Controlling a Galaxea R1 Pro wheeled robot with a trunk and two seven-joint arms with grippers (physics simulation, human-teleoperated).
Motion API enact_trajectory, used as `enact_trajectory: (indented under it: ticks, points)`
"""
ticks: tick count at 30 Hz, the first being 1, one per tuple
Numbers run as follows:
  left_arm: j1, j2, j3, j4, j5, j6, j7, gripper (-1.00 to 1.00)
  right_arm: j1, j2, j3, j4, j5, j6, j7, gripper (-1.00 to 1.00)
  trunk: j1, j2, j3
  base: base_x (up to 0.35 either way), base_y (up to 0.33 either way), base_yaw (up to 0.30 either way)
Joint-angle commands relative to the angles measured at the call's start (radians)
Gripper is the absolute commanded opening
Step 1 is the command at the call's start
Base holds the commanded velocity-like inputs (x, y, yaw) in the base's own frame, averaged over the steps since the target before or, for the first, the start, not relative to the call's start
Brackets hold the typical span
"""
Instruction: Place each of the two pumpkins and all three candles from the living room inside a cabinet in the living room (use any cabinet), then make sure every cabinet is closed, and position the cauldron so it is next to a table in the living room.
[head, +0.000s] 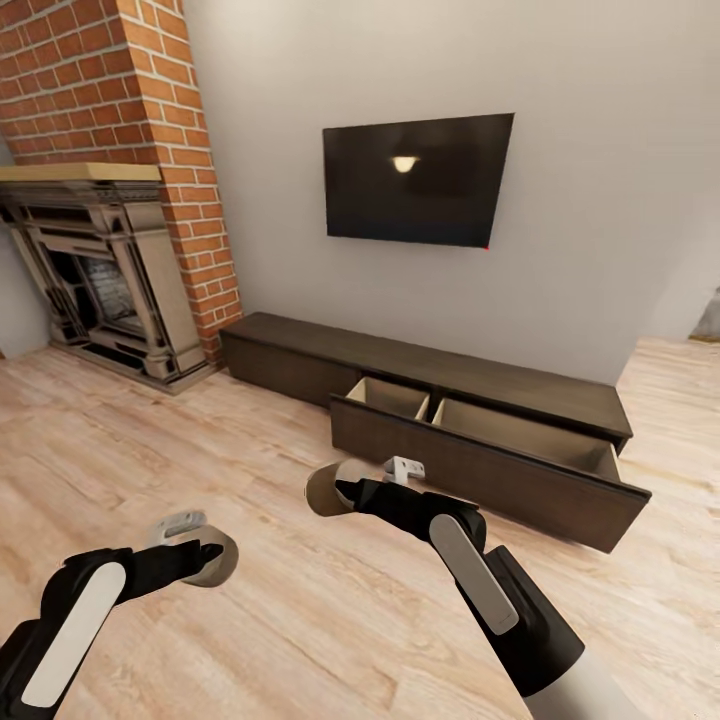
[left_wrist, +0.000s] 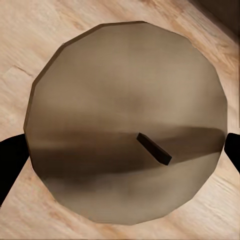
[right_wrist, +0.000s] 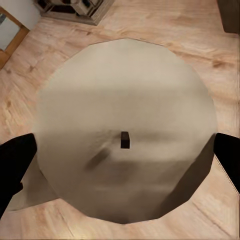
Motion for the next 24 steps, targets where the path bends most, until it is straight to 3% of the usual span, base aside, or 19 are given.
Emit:
enact_trajectory:
  ticks: [1,24]
  points:
    - [-0.001,0.001,0.0,-0.001,0.012,0.002,0.01,-1.0,-0.001,0.0,0.001,-0.001,-0.012,0.0,-0.01,-1.0,0.0,-0.001,-0.001,0.136,0.149,-0.28]
    - [0.0,0.001,0.0,-0.001,0.012,0.002,0.01,-1.0,-0.001,0.0,0.001,-0.001,-0.013,0.0,-0.01,-1.0,0.0,-0.001,-0.001,0.135,0.15,-0.28]
